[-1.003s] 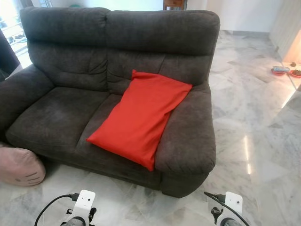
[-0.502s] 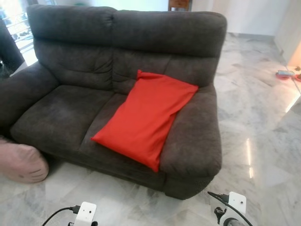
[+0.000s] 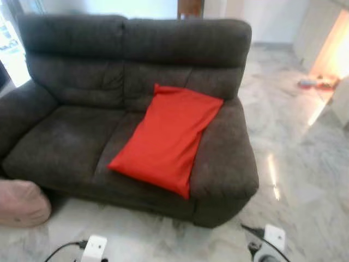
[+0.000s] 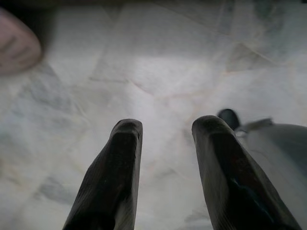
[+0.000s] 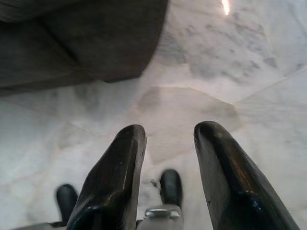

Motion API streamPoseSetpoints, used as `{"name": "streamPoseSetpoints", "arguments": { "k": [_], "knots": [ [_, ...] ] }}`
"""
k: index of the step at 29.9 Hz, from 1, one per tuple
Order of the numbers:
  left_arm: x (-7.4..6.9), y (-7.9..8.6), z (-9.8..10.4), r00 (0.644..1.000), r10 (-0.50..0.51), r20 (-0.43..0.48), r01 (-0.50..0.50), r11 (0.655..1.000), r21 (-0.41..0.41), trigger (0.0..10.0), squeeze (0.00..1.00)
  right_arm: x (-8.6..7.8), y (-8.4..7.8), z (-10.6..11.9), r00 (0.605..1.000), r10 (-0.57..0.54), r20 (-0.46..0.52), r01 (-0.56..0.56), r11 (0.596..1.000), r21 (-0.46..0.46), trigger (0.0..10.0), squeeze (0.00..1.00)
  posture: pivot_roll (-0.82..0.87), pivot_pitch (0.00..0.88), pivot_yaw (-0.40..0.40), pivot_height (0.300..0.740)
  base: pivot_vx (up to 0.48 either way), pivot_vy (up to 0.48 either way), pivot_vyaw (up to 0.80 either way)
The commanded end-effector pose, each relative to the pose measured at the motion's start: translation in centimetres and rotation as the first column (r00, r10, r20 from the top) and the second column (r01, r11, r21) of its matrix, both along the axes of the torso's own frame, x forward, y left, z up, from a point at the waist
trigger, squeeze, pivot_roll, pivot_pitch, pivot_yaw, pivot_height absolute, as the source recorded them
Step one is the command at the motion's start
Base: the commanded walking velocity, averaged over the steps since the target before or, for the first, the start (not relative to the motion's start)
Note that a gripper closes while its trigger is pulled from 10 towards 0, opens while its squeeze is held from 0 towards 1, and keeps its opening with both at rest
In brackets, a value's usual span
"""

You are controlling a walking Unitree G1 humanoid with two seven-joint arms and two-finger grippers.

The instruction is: Move the pillow to the sofa from floor

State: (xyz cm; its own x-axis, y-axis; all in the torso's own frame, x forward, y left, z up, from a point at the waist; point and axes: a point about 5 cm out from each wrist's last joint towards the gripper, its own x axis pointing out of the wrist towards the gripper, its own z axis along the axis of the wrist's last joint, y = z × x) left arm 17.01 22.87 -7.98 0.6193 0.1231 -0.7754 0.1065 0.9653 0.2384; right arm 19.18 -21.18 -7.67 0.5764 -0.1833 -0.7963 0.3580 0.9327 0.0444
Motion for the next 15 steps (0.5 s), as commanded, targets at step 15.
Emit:
{"name": "streamPoseSetpoints", "arguments": {
  "k": [15],
  "knots": [
    [0.20,-0.63,-0.04,1.000,0.009,0.012,-0.009,1.000,-0.019,10.0,0.00,-0.29,-0.79,0.01,1.000,-0.011,-0.008,0.011,1.000,-0.017,10.0,0.00,0.02,0.000,-0.002,0.740,0.000,0.383,0.00]
  ]
}}
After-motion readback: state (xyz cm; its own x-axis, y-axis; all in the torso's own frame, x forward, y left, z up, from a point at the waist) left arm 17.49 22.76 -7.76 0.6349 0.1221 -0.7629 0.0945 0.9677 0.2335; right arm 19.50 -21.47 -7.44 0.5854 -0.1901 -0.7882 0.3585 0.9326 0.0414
